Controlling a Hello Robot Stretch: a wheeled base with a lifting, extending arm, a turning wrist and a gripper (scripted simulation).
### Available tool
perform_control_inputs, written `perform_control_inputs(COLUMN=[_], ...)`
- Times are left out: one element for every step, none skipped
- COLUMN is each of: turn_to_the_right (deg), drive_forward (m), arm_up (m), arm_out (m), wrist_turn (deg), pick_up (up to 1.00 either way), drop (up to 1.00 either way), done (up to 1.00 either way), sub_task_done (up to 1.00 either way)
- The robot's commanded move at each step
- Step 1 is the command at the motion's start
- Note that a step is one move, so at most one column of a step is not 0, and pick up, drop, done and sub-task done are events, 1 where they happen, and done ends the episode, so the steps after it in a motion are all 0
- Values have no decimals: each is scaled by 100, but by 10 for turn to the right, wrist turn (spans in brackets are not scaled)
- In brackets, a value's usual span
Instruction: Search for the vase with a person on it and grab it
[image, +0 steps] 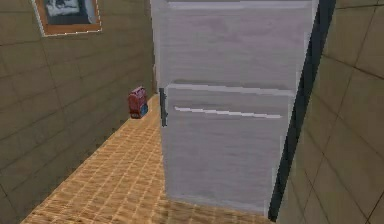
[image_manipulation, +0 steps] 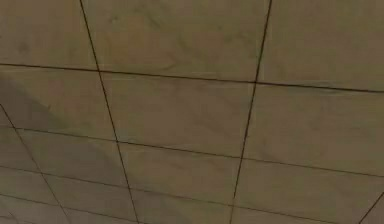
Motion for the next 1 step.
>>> perform_control_inputs(turn_to_the_right=[-270], drive_forward=[0], arm_up=[0], arm_out=[0], wrist_turn=[0], pick_up=[0], drop=[0], done=[0], sub_task_done=[0])
